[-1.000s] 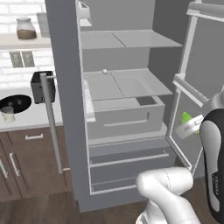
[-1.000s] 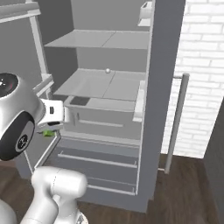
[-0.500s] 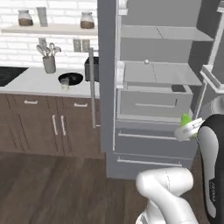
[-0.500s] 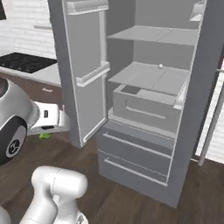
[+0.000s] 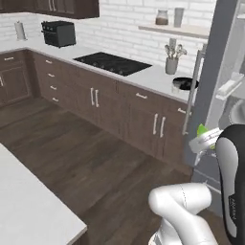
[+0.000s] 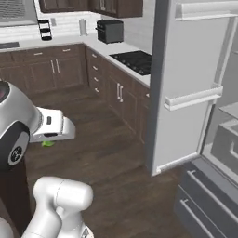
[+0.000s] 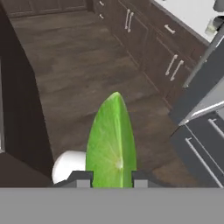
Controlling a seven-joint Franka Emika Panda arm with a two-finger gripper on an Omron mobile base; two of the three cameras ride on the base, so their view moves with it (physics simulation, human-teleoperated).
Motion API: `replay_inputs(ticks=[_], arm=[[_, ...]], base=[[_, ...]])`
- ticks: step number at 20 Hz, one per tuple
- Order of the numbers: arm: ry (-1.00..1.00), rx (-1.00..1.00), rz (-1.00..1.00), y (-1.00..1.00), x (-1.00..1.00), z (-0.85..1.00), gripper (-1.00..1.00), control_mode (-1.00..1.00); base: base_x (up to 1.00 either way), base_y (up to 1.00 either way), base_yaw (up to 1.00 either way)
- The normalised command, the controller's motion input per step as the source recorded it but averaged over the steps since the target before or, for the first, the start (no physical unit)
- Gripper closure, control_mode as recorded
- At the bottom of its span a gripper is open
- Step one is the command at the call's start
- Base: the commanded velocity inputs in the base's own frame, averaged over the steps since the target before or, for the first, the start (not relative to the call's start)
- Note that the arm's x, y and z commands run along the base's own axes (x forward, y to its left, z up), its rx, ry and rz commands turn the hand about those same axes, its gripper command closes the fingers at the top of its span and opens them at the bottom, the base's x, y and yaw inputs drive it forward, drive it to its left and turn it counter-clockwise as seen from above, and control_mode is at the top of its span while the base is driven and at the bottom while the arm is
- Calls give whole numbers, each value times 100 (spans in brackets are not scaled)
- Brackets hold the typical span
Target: Grab a lemon wedge from the fridge and one ice cube from the ice bowl, and put them in the glass of lemonade.
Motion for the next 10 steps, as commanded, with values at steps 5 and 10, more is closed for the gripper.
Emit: replay_inputs(ticks=[5,10], arm=[[0,0,0,0,0,0,100,100],[0,0,0,0,0,0,100,100]], base=[[84,-7,56],[100,-38,37]])
